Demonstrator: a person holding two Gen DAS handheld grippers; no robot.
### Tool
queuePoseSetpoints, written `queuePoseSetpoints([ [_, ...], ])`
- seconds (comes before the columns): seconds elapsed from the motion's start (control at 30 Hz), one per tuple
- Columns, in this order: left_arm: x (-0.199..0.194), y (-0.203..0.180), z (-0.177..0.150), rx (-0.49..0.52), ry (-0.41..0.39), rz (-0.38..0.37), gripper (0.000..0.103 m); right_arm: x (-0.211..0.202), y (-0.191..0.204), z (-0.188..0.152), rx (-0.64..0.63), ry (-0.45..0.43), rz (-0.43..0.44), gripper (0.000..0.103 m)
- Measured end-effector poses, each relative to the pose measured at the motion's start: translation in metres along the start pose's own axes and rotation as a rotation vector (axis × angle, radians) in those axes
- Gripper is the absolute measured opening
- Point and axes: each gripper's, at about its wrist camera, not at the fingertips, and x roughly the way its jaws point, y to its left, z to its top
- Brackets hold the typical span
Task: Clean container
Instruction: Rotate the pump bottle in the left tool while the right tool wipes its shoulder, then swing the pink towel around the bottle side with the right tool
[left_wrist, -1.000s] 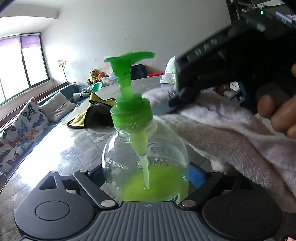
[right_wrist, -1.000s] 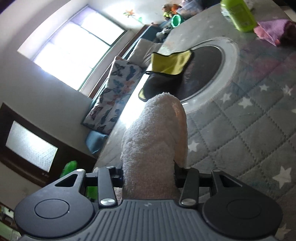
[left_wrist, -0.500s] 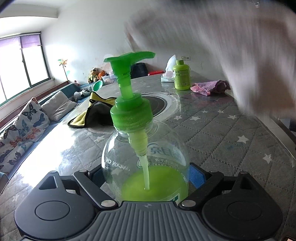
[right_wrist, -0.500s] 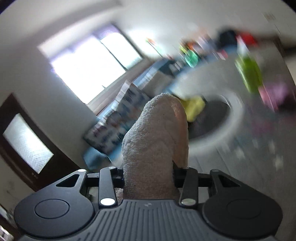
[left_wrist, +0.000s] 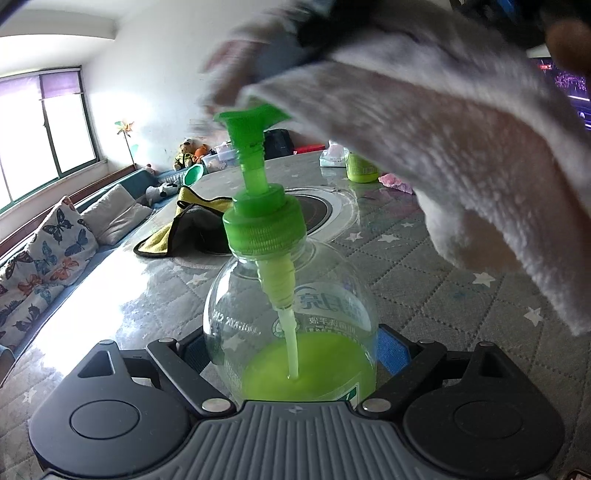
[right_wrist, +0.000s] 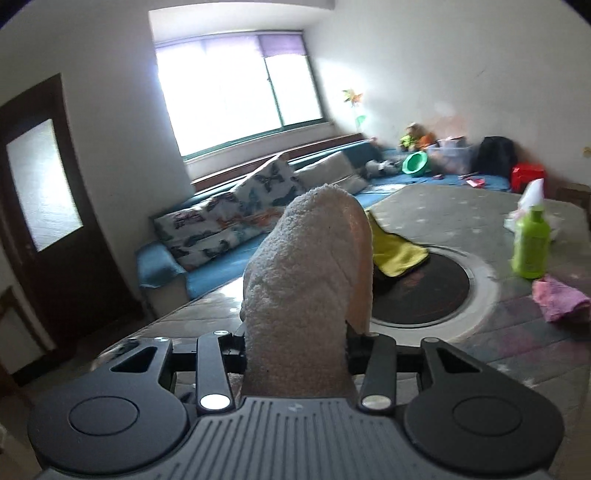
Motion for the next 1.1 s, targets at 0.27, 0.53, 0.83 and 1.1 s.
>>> queuePoseSetpoints([
  [0.27, -0.003, 0.010, 0.004, -0.046, 0.022, -0.040, 0.092, 0.005, -0.051, -0.021, 0.187, 0.074, -0.061, 0.042],
  [0.53, -0.003, 0.017, 0.013, -0.074, 0.032, -0.089, 0.088, 0.003, -0.081, -0.084, 0.213, 0.221, -0.156, 0.042],
  [0.83, -0.022, 0.030, 0.051, -0.207, -0.033, -0.178, 0.087, -0.002, -0.070, -0.110, 0.139, 0.251, -0.181, 0.042],
  [1.1, -0.033, 0.030, 0.081, -0.329, -0.108, -0.378, 0.088, -0.006, -0.025, -0.108, -0.015, 0.228, -0.115, 0.042],
])
